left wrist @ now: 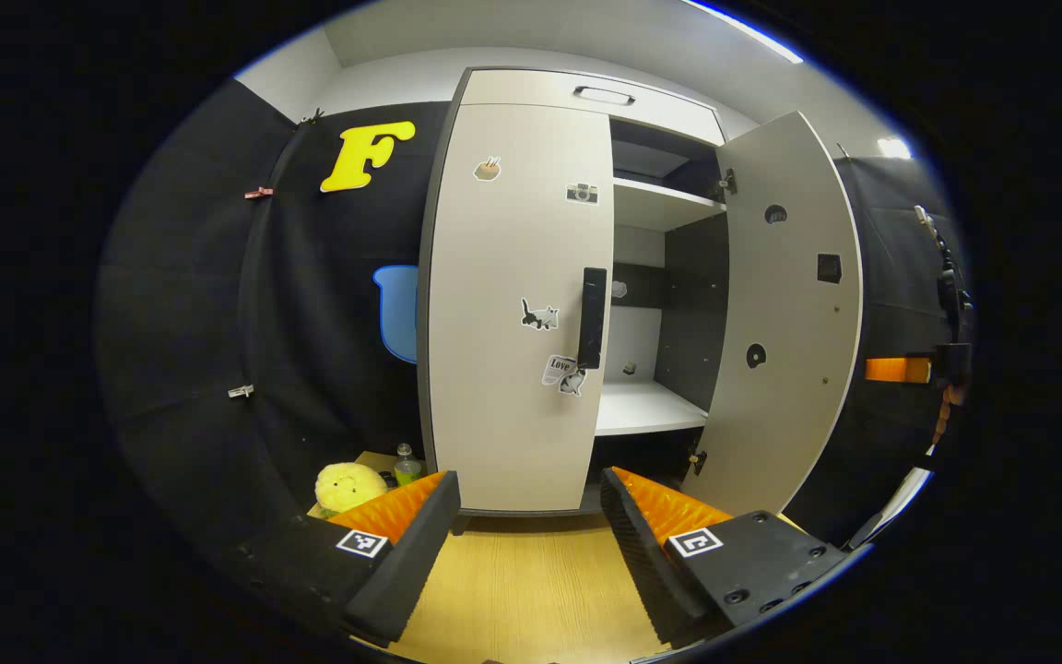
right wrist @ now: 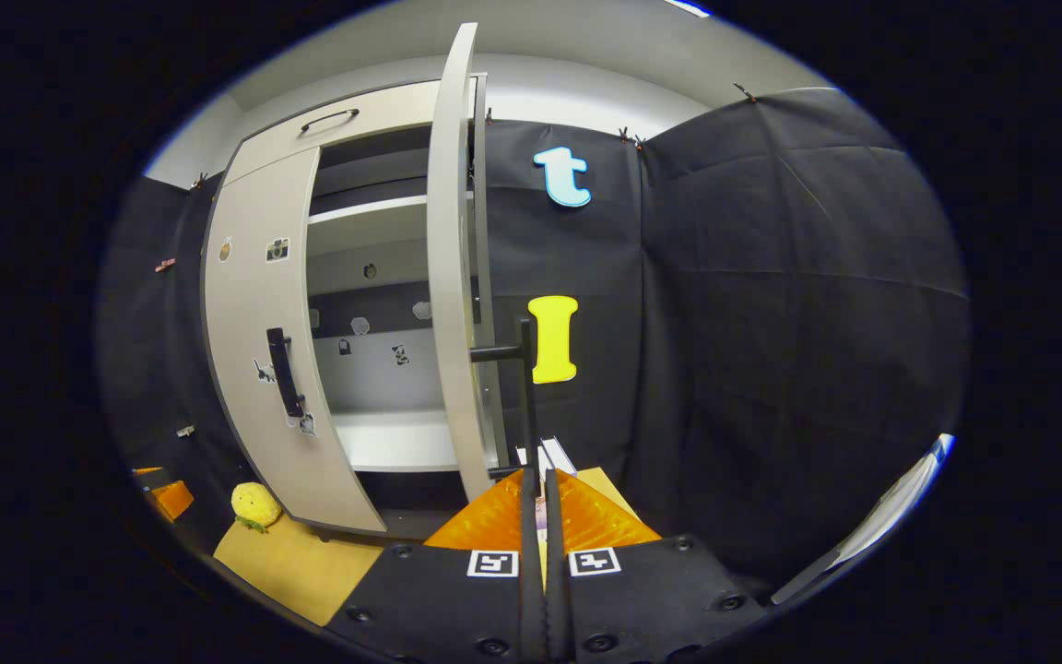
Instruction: Open the right door of the double-door shoe cabinet with the right hand, and open the left door with the left hand.
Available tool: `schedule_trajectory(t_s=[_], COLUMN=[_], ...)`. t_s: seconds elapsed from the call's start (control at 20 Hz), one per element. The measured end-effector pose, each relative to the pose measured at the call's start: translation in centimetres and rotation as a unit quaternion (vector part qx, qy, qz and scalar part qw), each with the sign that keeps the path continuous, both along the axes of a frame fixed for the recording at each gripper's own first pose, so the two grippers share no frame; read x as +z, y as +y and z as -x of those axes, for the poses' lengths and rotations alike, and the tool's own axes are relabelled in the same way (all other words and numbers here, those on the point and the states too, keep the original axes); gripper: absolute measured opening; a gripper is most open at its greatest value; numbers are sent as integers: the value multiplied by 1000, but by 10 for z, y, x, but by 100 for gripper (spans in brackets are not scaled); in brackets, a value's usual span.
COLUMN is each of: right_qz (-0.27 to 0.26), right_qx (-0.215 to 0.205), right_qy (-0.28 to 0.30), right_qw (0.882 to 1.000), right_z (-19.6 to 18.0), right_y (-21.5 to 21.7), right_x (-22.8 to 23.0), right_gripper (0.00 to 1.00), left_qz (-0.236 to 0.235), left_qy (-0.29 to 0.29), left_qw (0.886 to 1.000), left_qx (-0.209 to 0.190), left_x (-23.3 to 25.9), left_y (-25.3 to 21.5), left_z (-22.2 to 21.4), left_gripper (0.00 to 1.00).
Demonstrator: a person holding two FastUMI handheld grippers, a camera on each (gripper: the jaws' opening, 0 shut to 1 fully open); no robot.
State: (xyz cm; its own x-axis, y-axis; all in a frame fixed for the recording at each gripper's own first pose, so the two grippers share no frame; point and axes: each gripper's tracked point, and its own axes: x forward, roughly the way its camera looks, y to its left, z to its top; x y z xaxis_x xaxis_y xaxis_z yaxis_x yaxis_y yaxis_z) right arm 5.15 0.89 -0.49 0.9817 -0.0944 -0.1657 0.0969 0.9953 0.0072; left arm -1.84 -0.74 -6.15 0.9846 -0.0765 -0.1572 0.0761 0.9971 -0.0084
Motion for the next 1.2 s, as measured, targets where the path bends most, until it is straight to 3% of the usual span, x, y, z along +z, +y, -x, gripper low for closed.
schedule_trajectory(t_s=[0.1, 0.15, 0.3, 0.35, 0.4, 0.5, 0.7, 0.95, 1.2], right_qz=[-6, 1, 11, 12, 12, 12, 22, 1, 2], right_qx=[1, -4, 2, 8, 12, 24, 33, 54, 51], right_qy=[-19, -24, -25, -23, -22, -21, -4, 19, 38], right_qw=[1000, 1000, 1000, 1000, 1000, 999, 999, 998, 998], right_z=[20, 29, 43, 45, 46, 43, 38, 30, 24], right_y=[25, 33, 69, 82, 91, 110, 128, 128, 107], right_x=[1, 0, -7, -10, -12, -17, -36, -60, -86], right_gripper=[11, 7, 36, 59, 66, 99, 100, 99, 98], left_qz=[0, -1, -3, -3, -3, 0, 11, -16, 5], left_qy=[-6, -12, -30, -34, -38, -42, -56, -75, -88], left_qw=[1000, 1000, 999, 999, 999, 998, 998, 997, 995], left_qx=[-4, -9, -23, -30, -36, -39, -33, -19, -49], left_x=[5, 9, 22, 26, 29, 38, 54, 69, 76], left_y=[8, 11, 17, 17, 16, 16, 10, -6, -53], left_z=[-3, -6, -15, -17, -22, -31, -58, -112, -165], left_gripper=[95, 95, 95, 95, 95, 95, 95, 95, 95])
